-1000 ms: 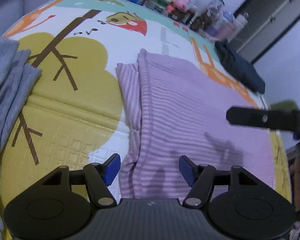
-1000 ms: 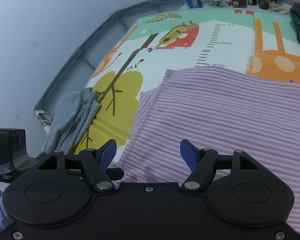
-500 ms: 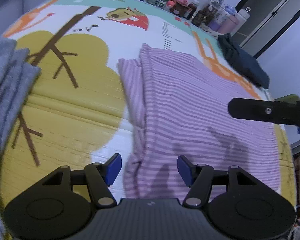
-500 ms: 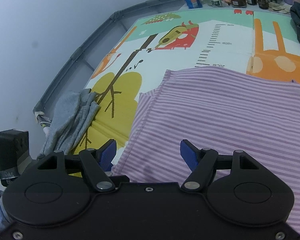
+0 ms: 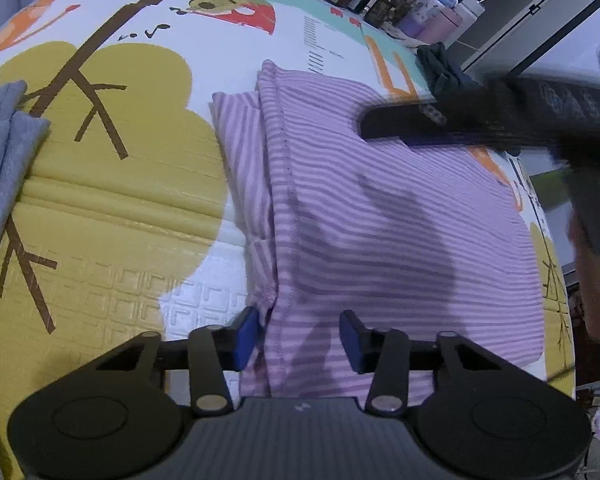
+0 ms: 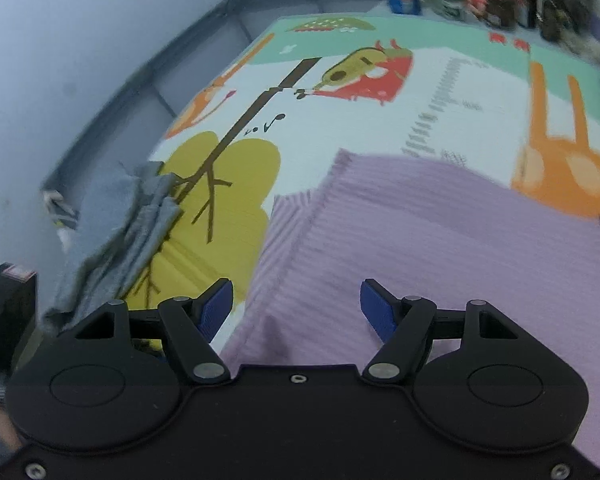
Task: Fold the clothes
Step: 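Close the left gripper on the shirt's side edge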
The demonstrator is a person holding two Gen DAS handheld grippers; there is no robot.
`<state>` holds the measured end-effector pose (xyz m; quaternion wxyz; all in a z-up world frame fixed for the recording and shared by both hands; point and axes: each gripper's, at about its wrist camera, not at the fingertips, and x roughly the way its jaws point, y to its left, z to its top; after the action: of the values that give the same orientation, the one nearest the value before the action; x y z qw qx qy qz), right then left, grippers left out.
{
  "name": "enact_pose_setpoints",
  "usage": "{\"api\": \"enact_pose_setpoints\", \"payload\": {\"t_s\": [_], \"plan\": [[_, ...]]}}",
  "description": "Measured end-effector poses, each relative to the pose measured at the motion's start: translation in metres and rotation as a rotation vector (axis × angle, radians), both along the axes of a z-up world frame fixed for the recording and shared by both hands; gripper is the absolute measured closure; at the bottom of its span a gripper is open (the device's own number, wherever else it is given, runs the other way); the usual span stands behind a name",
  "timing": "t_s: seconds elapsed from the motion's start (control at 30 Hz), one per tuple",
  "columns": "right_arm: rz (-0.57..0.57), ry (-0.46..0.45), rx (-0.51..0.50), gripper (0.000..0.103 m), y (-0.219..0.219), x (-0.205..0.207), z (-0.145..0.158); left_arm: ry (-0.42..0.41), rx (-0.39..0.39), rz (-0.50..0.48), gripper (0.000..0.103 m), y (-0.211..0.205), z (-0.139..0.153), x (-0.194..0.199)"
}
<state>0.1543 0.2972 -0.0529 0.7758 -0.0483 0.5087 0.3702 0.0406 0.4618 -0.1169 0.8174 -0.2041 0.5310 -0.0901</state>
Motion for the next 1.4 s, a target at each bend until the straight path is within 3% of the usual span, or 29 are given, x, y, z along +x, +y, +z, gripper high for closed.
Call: {"api": "enact_pose_setpoints", "payload": {"t_s": [0.03, 0.1, 0.37, 0.57, 0.77, 0.93, 1.0, 1.33, 1.4], "plan": [[0.018, -0.007, -0.018, 0.034, 0.012, 0.006, 0.000, 0.006, -0.005, 0.007, 0.078, 0.001, -0.001, 0.000], [0.040, 0.005, -0.058, 0.034, 0.036, 0.019, -0.004, 0.018, -0.017, 0.022, 0.085, 0.005, -0.004, 0.001], [0.024, 0.161, -0.224, 0.034, 0.110, 0.065, -0.036, 0.015, -0.049, 0.052, 0.087, 0.010, -0.006, -0.001], [0.019, 0.124, -0.409, 0.034, 0.145, 0.067, -0.048, 0.007, -0.065, 0.064, 0.087, 0.011, -0.006, -0.001], [0.011, 0.119, -0.487, 0.036, 0.168, 0.063, -0.058, 0.003, -0.086, 0.090, 0.088, 0.013, -0.008, -0.002], [0.003, 0.032, -0.583, 0.040, 0.181, 0.055, -0.065, 0.001, -0.088, 0.100, 0.088, 0.013, -0.007, -0.002], [-0.023, 0.004, -0.593, 0.040, 0.180, 0.055, -0.065, 0.003, -0.089, 0.101, 0.088, 0.013, -0.007, -0.002], [-0.058, 0.033, -0.562, 0.040, 0.175, 0.062, -0.072, 0.011, -0.087, 0.104, 0.088, 0.013, -0.005, 0.001], [-0.055, 0.036, -0.554, 0.045, 0.175, 0.062, -0.073, 0.013, -0.080, 0.104, 0.088, 0.012, -0.004, 0.001]]}}
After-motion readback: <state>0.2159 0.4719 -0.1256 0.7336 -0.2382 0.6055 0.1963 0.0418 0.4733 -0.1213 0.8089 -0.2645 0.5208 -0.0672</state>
